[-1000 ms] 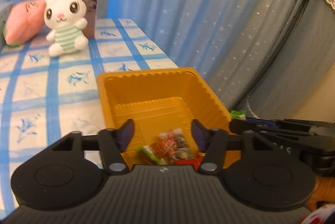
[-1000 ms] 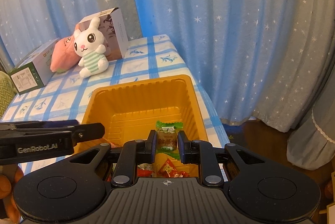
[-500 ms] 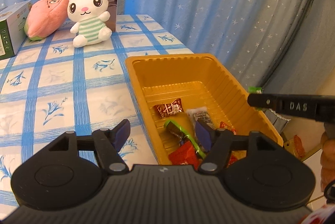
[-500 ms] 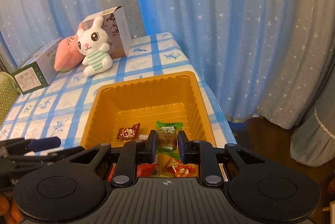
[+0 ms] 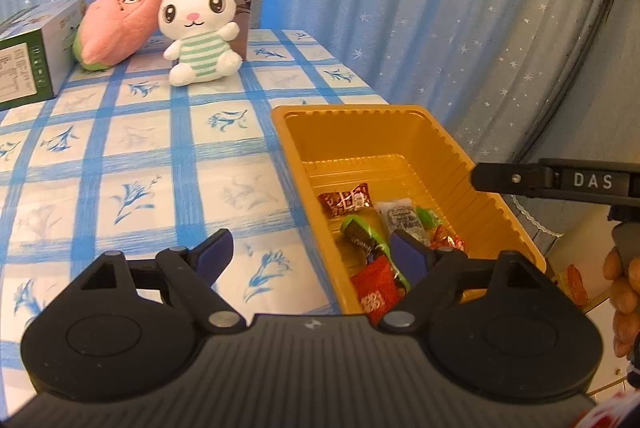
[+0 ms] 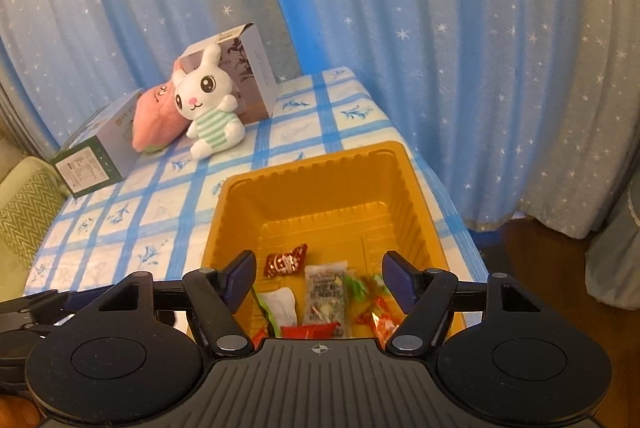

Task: Organize snacks
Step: 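Withdraw both open tools away from the orange tray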

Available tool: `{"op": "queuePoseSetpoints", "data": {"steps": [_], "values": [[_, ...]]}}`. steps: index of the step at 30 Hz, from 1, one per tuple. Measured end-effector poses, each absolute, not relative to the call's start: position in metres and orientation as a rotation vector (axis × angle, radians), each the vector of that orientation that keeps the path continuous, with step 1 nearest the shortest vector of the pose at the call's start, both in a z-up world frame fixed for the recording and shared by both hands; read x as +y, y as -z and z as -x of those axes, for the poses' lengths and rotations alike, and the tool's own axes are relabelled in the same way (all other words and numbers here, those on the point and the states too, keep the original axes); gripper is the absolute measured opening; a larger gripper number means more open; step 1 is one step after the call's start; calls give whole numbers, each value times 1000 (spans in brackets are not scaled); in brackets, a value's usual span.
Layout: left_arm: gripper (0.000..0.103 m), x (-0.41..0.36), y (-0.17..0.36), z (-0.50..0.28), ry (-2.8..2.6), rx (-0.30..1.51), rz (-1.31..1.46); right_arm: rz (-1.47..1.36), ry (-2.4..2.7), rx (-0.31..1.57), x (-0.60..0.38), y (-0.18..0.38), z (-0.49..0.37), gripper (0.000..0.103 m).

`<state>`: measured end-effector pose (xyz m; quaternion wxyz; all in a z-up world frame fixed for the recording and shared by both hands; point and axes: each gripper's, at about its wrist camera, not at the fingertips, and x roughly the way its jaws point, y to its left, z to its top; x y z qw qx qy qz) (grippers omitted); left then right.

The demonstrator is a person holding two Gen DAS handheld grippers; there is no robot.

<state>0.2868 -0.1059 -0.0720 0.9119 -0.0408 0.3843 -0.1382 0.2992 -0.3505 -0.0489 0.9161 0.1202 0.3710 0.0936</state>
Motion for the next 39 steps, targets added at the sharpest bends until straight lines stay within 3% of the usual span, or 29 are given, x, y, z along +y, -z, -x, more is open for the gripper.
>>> {"op": "queuePoseSetpoints", "data": {"steps": [3, 7, 22, 39], "values": [[97, -99, 67, -275, 271, 788, 90, -257, -169, 771, -355, 43, -288, 70], [103, -90, 60, -257, 268, 789, 98, -279, -158, 772, -357, 32, -267, 70], [103, -65, 33, -168, 201, 799, 96, -242, -121, 827, -323, 23, -161, 70], [103, -56, 20, -107, 117, 817, 90, -124, -157, 818, -287, 12, -108, 70]]}}
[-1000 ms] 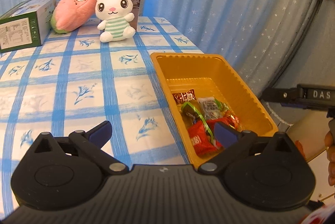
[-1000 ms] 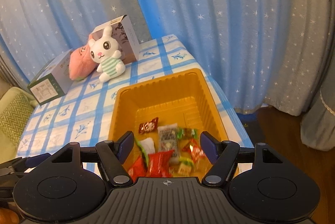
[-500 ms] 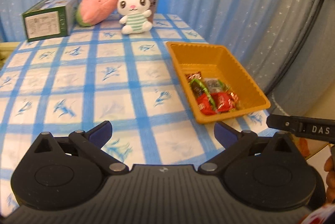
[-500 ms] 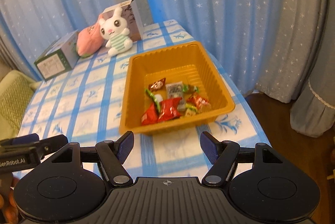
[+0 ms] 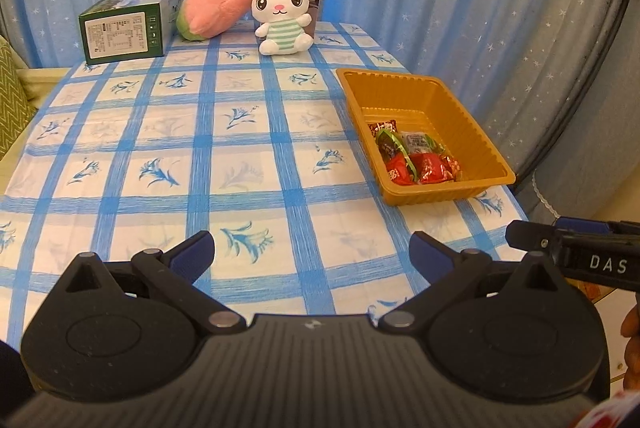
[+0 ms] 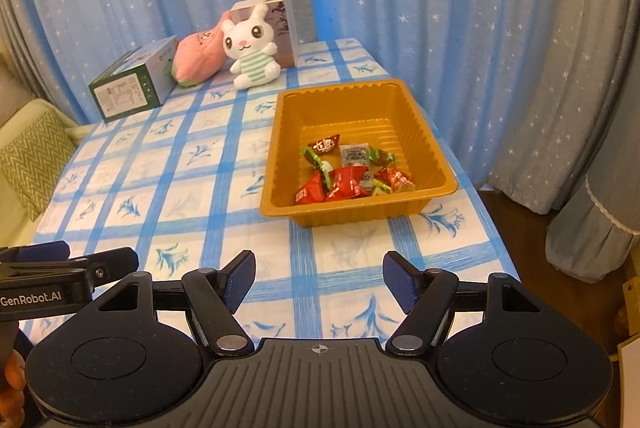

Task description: Organize snacks

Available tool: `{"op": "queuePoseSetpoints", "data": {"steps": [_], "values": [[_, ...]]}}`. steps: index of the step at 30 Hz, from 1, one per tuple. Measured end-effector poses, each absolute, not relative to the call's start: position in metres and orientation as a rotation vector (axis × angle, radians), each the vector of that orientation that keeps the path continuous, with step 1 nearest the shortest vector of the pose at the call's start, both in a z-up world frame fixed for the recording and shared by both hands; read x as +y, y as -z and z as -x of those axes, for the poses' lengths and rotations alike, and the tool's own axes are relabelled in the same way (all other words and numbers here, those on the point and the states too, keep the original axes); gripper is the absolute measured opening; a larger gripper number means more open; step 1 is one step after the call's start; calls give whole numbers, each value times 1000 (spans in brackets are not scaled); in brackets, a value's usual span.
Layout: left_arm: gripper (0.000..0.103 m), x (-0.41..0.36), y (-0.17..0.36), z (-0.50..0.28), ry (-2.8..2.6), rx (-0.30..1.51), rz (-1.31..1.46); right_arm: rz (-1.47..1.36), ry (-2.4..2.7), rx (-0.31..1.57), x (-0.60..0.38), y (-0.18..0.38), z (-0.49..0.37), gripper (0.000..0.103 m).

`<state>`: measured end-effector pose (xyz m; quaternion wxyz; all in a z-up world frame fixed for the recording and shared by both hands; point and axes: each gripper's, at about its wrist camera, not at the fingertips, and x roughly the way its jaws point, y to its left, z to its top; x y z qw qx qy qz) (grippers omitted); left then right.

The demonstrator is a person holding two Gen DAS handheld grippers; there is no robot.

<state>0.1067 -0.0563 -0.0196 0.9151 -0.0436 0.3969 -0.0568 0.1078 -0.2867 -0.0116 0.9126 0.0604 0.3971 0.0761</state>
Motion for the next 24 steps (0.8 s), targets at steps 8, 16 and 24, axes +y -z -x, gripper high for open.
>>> {"op": "queuePoseSetpoints", "data": {"steps": [8, 16, 24], "values": [[103, -54, 20, -99, 99, 821, 77, -121, -184, 817, -279, 8, -98, 70], [103, -56, 19, -99, 93, 813, 56, -122, -198, 822, -277, 7, -97, 70], [103, -57, 19, -99, 96, 813, 55, -124, -197, 827, -276, 8, -97, 70]]}}
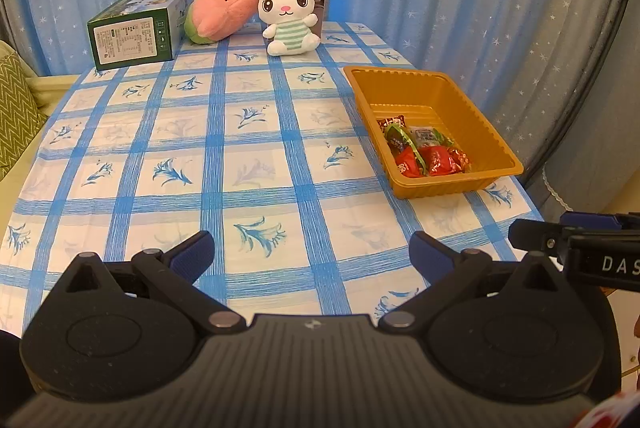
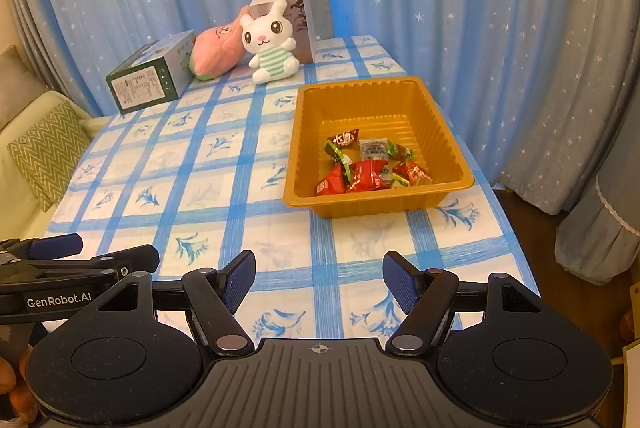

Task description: Organize snacks

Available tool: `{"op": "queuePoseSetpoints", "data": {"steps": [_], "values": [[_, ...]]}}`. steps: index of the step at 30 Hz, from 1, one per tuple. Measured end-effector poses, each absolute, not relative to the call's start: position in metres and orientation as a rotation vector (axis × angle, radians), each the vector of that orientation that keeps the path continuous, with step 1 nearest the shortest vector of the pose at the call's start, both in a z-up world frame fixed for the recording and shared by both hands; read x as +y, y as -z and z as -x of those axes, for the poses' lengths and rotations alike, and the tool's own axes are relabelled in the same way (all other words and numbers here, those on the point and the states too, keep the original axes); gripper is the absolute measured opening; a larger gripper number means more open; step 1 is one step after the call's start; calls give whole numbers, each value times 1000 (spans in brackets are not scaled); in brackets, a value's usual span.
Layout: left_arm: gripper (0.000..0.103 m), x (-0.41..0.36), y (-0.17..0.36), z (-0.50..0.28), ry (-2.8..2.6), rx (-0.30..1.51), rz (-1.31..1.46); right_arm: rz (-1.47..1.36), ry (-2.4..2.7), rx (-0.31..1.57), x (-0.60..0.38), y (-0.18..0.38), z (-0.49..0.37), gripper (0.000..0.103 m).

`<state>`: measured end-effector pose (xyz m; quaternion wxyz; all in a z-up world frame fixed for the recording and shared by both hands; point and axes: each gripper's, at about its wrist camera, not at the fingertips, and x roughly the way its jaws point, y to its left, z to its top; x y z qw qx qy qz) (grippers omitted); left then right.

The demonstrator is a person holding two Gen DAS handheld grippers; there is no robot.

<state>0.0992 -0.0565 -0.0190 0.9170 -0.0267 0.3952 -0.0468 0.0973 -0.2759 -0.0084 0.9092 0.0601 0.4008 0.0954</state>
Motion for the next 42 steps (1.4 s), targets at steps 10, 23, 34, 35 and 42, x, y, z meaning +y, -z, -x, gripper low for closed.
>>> {"op": "queuePoseSetpoints", "data": {"steps": [10, 23, 34, 35, 42], "values": [[103, -57, 19, -99, 97, 812, 54, -124, -198, 830, -275, 10, -97, 70], [103, -58, 17, -100, 100, 813, 52, -125, -197, 830, -275, 11, -97, 70], [103, -58, 17, -100, 98, 812, 52, -125, -198, 830, -276, 11, -98, 70], [103, -58, 17, -99, 98, 812, 52, -125, -198, 830, -276, 11, -97, 70], [103, -58, 17, -99, 99, 812, 52, -125, -198, 831, -276, 11, -98, 70]]}}
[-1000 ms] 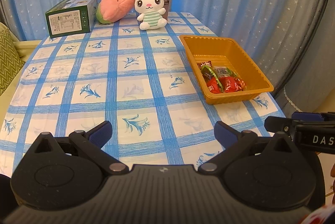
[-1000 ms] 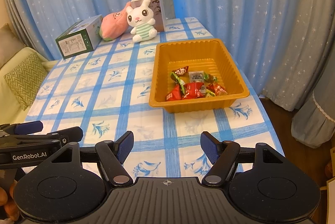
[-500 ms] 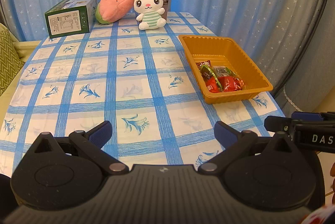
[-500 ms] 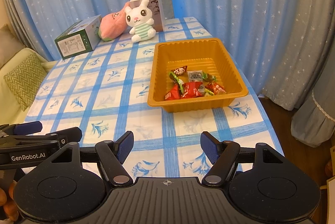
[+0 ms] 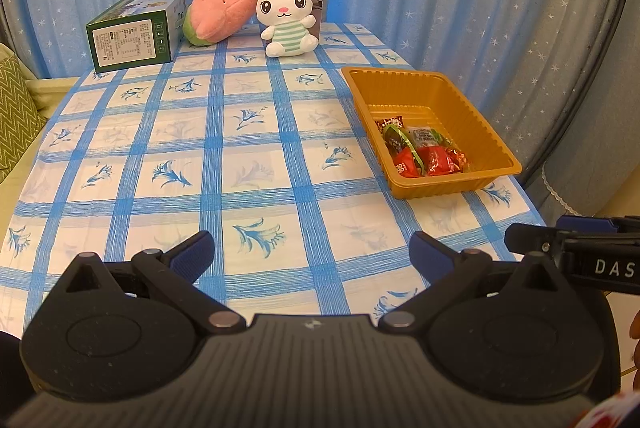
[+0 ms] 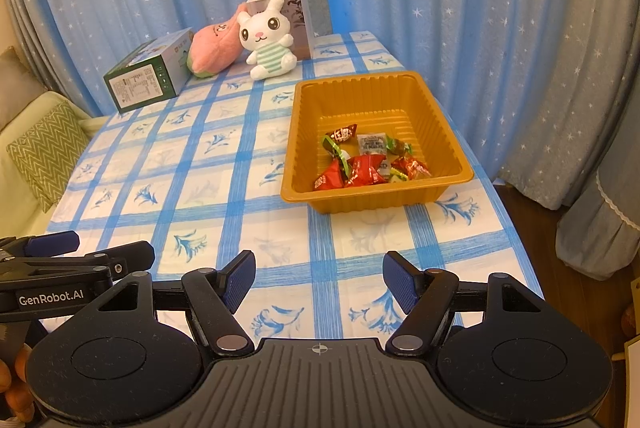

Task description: Organize snacks

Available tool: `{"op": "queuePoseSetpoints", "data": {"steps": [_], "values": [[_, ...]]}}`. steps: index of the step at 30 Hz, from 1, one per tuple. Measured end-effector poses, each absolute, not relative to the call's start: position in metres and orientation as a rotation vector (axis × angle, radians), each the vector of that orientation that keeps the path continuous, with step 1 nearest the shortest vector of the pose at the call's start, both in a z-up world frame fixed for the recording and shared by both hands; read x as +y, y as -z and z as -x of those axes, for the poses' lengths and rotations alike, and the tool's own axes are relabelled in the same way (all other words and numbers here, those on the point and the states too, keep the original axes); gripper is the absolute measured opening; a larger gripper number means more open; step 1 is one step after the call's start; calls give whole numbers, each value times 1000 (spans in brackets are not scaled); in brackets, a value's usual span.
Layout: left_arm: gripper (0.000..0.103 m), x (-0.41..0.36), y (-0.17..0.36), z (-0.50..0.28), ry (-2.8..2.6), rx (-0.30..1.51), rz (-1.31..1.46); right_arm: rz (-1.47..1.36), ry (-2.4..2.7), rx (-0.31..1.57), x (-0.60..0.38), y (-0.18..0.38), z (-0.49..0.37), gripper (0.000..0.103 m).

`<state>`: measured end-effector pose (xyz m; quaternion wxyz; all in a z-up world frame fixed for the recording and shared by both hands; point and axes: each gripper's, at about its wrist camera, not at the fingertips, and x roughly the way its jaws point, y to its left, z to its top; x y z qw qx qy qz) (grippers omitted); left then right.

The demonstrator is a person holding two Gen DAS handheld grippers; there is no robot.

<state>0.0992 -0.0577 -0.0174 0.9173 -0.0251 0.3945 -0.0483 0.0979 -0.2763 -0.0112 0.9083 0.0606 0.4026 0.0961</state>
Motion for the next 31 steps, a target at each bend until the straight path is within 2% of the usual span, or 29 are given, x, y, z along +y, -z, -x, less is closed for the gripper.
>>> {"op": "queuePoseSetpoints", "data": {"steps": [31], "values": [[103, -58, 18, -96, 94, 793, 53, -125, -199, 831, -277, 12, -98, 70]]}}
